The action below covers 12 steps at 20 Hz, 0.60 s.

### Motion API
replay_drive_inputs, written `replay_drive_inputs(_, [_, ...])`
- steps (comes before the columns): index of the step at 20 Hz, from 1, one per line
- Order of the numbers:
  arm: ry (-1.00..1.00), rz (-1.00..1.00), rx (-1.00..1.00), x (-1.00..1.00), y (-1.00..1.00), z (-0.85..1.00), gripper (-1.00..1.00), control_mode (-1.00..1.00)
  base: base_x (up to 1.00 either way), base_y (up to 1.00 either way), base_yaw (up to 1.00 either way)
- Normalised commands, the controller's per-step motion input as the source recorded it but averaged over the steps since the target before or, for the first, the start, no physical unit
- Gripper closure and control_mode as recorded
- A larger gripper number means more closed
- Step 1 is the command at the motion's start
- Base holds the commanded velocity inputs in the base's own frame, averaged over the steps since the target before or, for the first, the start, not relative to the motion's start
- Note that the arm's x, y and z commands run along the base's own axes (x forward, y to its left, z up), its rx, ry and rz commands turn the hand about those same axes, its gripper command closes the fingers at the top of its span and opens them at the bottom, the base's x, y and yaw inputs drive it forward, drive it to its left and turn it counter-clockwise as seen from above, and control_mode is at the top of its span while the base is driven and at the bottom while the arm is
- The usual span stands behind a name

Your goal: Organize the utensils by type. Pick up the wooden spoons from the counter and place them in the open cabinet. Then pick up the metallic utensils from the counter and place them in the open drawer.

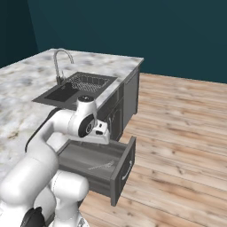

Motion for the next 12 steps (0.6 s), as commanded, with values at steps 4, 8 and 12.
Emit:
replay_drive_inputs(4, [-0.12, 0.00, 0.05, -0.51, -0.04, 0.00, -1.00, -1.00, 0.00, 0.00, 0.00])
replay_drive_inputs(8, [0.00, 0.00, 0.00, 0.00, 0.00, 0.00, -1.00, 1.00, -0.89, -0.21, -0.06])
replay_drive_inputs(12, [0.00, 0.00, 0.00, 0.00, 0.00, 0.00, -1.00, 1.00, -0.31, -0.10, -0.60])
